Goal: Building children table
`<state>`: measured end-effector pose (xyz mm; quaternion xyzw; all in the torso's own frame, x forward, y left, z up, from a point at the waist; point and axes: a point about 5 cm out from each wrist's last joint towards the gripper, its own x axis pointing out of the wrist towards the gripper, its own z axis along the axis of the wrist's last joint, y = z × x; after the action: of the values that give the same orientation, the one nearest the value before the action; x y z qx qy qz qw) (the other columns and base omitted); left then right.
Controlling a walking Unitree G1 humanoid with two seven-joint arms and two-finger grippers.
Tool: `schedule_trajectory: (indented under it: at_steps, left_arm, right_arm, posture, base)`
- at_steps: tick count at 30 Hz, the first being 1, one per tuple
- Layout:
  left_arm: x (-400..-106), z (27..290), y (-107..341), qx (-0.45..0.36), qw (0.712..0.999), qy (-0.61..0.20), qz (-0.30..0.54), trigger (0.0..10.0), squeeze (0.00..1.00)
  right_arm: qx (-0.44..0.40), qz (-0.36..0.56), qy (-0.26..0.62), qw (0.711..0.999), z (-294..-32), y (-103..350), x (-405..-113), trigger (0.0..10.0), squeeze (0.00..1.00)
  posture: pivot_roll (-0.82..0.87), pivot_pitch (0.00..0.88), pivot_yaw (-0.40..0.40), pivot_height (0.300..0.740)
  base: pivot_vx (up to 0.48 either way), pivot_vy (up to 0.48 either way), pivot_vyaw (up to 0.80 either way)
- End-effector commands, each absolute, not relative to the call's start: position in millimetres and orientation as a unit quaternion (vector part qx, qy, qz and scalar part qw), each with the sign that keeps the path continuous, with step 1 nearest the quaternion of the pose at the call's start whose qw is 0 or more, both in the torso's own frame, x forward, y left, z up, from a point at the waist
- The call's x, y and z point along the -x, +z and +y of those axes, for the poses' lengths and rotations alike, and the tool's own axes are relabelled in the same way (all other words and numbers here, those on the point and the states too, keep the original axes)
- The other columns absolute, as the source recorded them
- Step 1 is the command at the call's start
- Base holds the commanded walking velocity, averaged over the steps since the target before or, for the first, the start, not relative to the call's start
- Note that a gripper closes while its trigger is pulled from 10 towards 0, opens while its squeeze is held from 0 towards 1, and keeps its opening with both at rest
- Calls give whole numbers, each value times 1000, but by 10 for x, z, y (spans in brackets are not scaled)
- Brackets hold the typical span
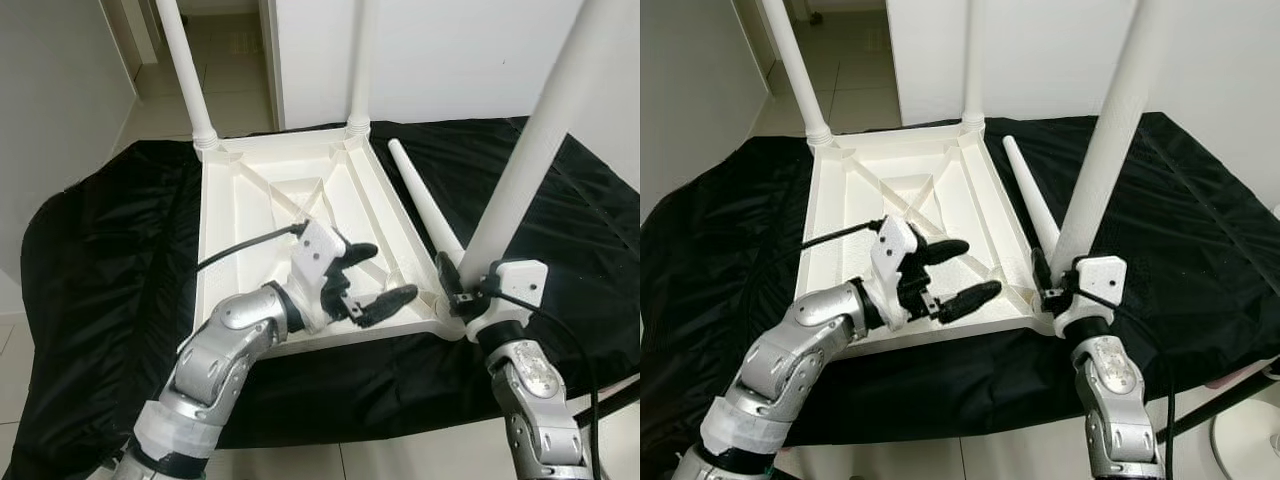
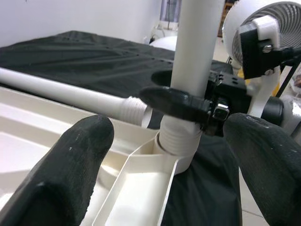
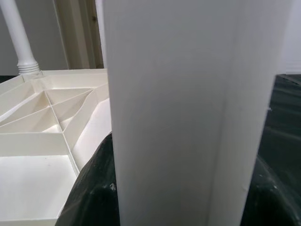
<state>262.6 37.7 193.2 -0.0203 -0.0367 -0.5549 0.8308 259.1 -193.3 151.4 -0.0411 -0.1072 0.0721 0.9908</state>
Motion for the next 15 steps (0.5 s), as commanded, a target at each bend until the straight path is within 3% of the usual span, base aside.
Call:
schedule_trajectory:
  at_steps: [1, 15]
  left_arm:
    - [-2557, 362, 1938, 19, 804, -593, -36, 10000, 0]
    - [-2508, 367, 1968, 17, 801, -598, -27, 10000, 0]
  right_arm:
    - [48, -58, 71, 995, -1972, 1307, -2571, 10000, 0]
    - [88, -84, 86, 989, -2040, 1277, -2665, 10000, 0]
  posture:
    - [-119, 17, 52, 740]
    - [-119, 18, 61, 740]
  base:
    - [0, 0, 0]
    - [0, 0, 0]
